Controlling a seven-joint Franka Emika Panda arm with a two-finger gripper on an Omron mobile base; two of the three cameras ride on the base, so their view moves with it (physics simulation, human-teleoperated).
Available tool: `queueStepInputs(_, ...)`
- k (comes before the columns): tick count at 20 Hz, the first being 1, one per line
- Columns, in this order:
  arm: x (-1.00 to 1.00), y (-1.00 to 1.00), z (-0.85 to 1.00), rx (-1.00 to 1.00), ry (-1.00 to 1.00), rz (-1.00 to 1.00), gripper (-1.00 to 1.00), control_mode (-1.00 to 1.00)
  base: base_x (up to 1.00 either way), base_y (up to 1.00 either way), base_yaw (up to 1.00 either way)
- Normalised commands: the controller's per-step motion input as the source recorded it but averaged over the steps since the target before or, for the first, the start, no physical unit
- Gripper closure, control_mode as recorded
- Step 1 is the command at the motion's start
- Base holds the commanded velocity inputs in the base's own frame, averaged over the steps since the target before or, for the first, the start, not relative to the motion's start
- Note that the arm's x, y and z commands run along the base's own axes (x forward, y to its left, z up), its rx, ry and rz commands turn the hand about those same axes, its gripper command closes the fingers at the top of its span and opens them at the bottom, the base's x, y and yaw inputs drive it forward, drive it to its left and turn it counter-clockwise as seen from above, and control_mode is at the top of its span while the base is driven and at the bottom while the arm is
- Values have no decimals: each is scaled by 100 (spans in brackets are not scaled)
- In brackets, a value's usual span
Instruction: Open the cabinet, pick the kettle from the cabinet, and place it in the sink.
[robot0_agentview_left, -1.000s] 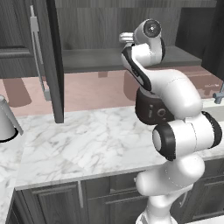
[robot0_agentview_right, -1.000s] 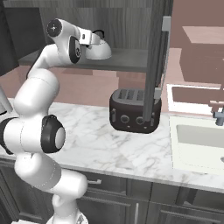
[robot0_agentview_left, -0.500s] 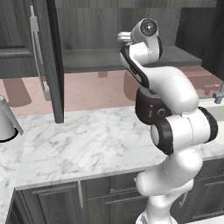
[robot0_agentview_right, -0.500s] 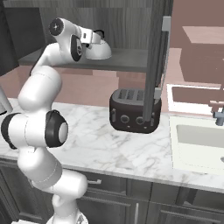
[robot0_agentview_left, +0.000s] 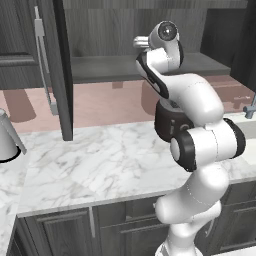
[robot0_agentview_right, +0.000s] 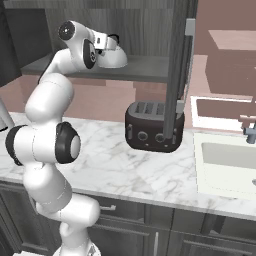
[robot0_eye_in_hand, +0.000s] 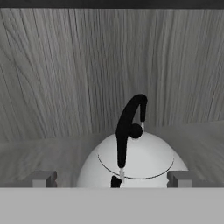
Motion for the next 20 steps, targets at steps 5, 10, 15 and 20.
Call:
queueStepInputs(5,15,0,-4,0,2,-2,-100,-100,0,0,0)
queueStepInputs(10,13,0,-3,0,0,-2,-100,-100,0,0,0)
queueStepInputs(15,9,0,0,0,0,-2,-100,-100,0,0,0)
queueStepInputs(20,7,0,4,0,0,0,-100,-100,0,0,0)
